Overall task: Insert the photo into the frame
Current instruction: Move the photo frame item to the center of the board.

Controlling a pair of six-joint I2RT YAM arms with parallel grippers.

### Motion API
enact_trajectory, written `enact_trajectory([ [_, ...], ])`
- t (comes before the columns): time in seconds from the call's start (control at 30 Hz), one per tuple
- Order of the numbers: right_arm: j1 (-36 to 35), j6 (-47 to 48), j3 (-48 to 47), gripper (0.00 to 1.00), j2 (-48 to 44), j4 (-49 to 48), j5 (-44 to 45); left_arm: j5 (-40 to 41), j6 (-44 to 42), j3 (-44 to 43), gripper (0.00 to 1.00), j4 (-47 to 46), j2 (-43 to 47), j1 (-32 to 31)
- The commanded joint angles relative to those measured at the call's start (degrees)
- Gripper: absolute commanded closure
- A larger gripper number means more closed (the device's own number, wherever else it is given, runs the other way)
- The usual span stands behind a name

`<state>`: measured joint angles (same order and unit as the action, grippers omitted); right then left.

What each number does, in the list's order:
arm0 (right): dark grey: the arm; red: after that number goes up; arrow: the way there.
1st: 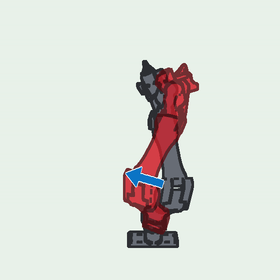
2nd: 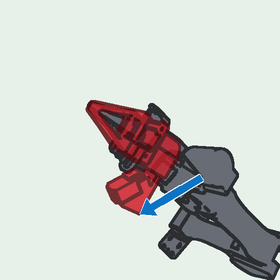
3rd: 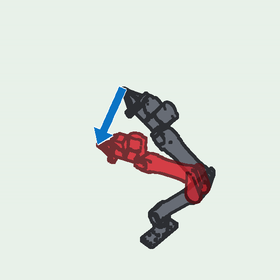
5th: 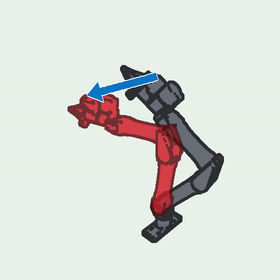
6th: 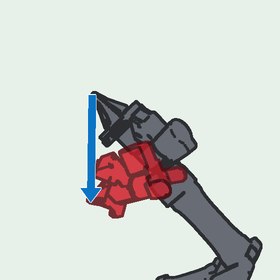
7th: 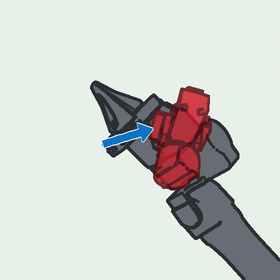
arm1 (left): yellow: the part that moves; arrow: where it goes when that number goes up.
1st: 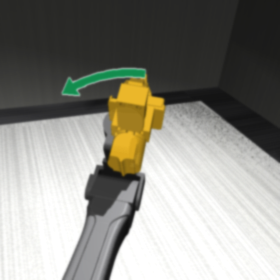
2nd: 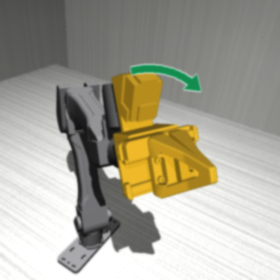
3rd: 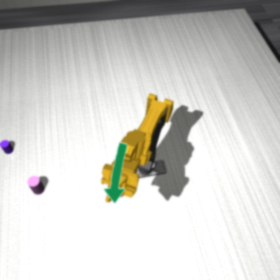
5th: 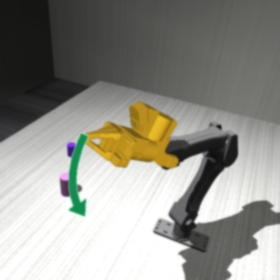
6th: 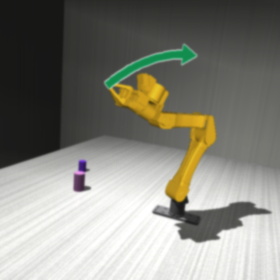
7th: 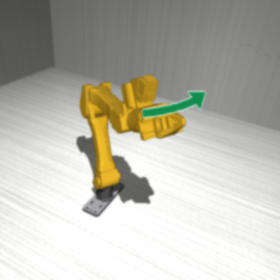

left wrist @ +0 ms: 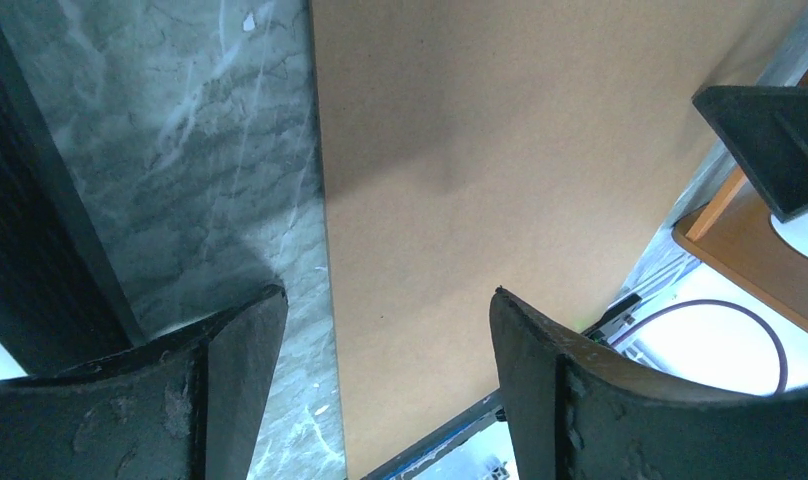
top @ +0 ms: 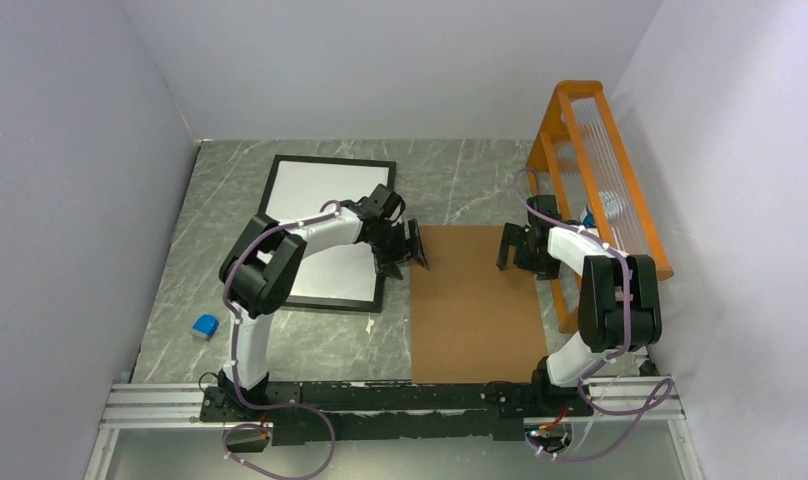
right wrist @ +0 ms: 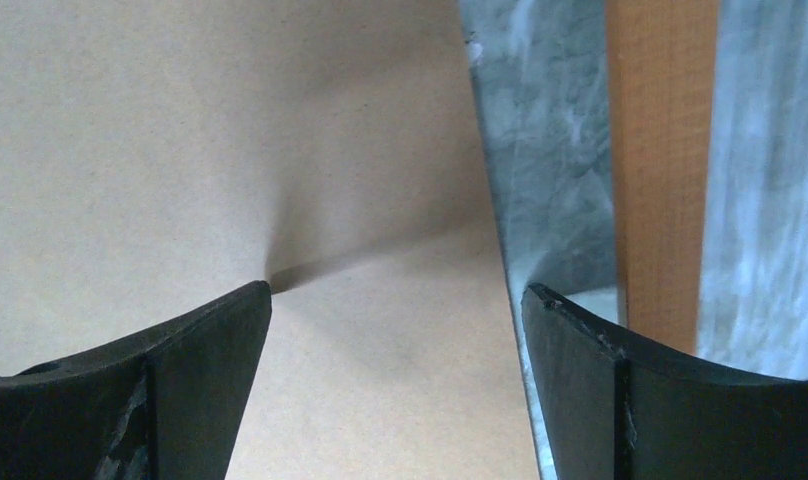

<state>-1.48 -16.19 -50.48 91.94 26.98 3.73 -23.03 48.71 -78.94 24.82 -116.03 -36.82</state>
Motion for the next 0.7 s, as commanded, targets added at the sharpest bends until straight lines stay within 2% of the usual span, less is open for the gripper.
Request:
enact_trajectory([
  [0.0,0.00,-1.63,2.97,0.01,-0.04,-0.61,-11.42,1.70,-0.94,-3.06,0.20,3.42,-1.98,0.22],
  [0.2,-0.02,-3.85,5.19,0.01,-1.36,-2.46,-18.66,-5.52,1.40,-4.47,0.21,-0.01,-4.19,0.26],
  [0.4,-0.02,-5.49,5.86,0.01,-3.21,-3.54,-21.82,-12.84,3.35,-4.90,0.25,-6.54,-5.04,0.27],
  [0.67,-0.03,-7.03,8.05,0.01,-5.26,-5.71,-25.29,-16.56,0.74,-5.27,0.32,-12.94,-0.02,0.27],
])
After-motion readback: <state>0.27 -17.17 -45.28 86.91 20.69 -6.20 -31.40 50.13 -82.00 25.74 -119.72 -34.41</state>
